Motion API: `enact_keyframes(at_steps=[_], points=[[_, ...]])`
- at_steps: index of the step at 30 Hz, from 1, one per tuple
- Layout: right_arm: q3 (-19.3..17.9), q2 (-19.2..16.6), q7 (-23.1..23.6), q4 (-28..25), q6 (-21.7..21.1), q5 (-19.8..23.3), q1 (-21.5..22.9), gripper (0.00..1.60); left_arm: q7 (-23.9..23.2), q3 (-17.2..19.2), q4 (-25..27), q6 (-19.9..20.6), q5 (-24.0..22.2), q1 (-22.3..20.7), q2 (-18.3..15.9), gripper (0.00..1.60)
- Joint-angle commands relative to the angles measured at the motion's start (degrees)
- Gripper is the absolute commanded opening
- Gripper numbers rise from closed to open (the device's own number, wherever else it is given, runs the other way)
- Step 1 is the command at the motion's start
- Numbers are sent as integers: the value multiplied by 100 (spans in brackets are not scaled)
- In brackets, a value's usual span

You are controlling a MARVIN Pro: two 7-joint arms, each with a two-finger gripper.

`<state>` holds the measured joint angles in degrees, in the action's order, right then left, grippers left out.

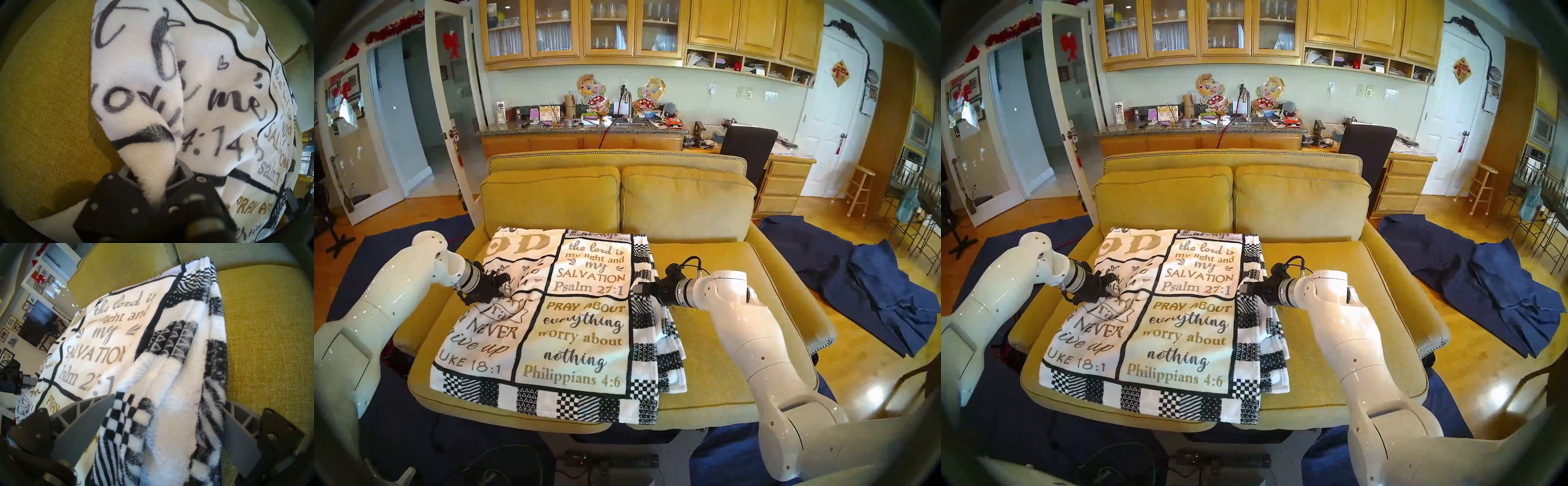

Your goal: Fold the blanket in half twice

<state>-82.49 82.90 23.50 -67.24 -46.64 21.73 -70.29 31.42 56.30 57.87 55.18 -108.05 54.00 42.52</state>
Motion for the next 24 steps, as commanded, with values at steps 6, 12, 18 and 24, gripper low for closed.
enact_keyframes(at_steps=[6, 12, 18, 24], points=[[281, 91, 181, 190, 50, -18, 273, 160, -241, -172, 230, -18, -129, -313, -303, 0], [403, 133, 224, 365, 120, -16, 389, 160, -401, -295, 209, -18, -86, -342, -412, 0], [483, 180, 288, 495, 240, 5, 451, 160, -523, -399, 177, -18, -39, -381, -455, 0], [606, 263, 337, 668, 396, 7, 555, 160, -646, -504, 119, -18, -20, -438, -469, 0]])
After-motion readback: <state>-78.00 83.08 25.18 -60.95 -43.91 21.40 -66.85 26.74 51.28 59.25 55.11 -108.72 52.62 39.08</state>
